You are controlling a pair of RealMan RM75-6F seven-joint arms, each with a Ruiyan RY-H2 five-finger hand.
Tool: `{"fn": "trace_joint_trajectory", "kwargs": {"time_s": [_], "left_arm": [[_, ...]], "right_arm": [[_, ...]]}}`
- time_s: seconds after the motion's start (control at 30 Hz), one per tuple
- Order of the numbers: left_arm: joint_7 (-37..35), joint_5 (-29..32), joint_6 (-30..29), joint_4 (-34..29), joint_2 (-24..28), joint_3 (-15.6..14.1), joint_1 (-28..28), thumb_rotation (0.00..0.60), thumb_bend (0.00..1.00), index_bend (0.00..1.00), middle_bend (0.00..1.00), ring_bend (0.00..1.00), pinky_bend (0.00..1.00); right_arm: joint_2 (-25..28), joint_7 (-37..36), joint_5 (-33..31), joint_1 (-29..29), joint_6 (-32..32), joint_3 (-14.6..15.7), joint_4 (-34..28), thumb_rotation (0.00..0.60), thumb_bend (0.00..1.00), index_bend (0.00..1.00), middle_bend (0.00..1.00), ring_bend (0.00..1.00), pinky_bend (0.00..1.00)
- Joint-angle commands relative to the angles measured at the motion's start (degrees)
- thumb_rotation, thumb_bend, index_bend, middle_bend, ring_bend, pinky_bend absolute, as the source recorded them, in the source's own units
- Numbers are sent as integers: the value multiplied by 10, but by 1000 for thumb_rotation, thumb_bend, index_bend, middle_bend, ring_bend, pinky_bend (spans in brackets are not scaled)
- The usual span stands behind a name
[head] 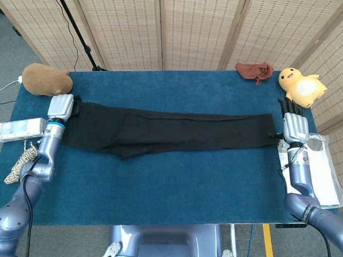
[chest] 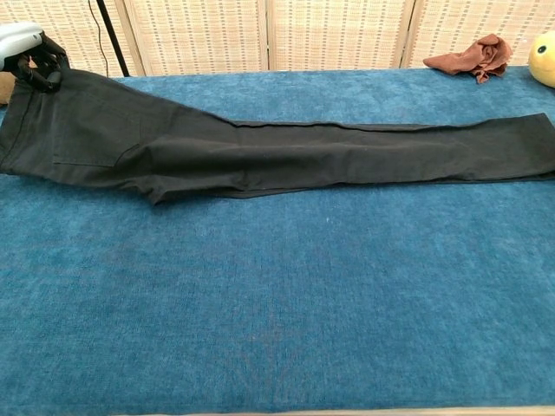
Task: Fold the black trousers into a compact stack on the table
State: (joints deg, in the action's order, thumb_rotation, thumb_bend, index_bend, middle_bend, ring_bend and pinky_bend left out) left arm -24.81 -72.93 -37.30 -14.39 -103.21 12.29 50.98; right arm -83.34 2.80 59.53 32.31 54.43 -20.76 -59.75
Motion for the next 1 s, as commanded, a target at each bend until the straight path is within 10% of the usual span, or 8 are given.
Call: {"fn": "trace_joint_trajectory", "kwargs": {"time_s": [0.03,0.67,1.0], "left_arm": [[5,8,11,27,-19,9,8,600,516,597,595,408,530],[-10,18,58,45,-29,25,26,600,433,36,18,46,397],[-172,-101,-39,-69,57,-79,-44,600,163,0,0,0,291]], "right_arm": [[5,5,9,-13,22,11,-17,600,0,0,0,0,95],[-42,-135,215,-128,256,136,27,600,0,0,0,0,59],[-25,-138,217,-135,255,131,-1,600,0,0,0,0,59]]}}
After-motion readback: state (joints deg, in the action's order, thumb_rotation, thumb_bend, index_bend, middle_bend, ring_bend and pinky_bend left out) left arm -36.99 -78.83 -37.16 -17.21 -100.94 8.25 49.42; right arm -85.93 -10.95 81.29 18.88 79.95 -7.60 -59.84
